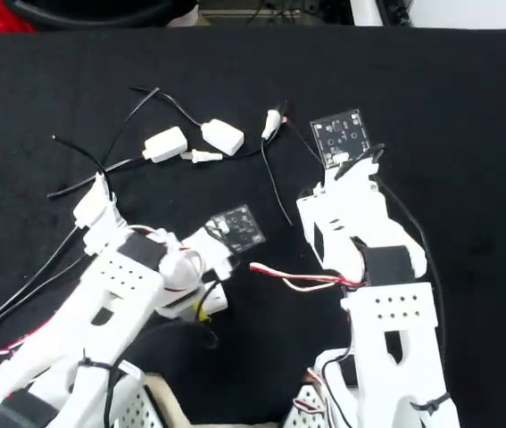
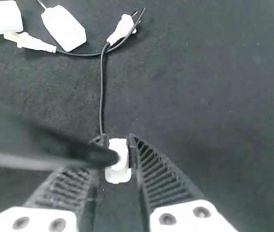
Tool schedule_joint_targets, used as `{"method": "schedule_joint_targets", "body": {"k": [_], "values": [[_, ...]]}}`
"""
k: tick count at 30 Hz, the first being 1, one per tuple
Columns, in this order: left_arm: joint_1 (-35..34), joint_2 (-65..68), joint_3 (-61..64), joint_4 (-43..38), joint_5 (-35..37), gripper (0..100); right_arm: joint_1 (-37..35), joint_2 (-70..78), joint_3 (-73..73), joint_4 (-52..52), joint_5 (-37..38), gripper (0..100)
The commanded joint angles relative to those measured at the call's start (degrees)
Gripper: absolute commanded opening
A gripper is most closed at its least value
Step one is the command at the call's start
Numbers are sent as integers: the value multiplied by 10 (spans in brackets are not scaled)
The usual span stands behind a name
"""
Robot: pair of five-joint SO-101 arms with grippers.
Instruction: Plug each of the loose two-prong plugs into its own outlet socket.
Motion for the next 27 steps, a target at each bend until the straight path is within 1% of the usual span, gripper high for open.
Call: {"method": "schedule_joint_targets", "body": {"k": [1,3,9,13,16,19,23,25,27], "values": [[-6,25,10,-80,23,305,11,-15,-3,-9,4,11],[-10,53,16,-93,23,303,8,-15,-1,-9,5,11],[-13,137,6,-92,23,290,7,-15,0,-10,5,11],[-10,149,-15,-90,29,179,7,-15,0,-9,5,11],[-10,149,-27,-92,74,90,7,-15,0,-9,5,11],[-23,152,-48,-105,122,27,7,-15,0,-9,5,11],[-52,156,-73,-111,187,52,7,-15,0,-9,5,11],[-55,156,-73,-111,197,70,7,-15,0,-8,5,11],[-54,156,-67,-108,196,116,6,-15,0,-8,5,11]]}}
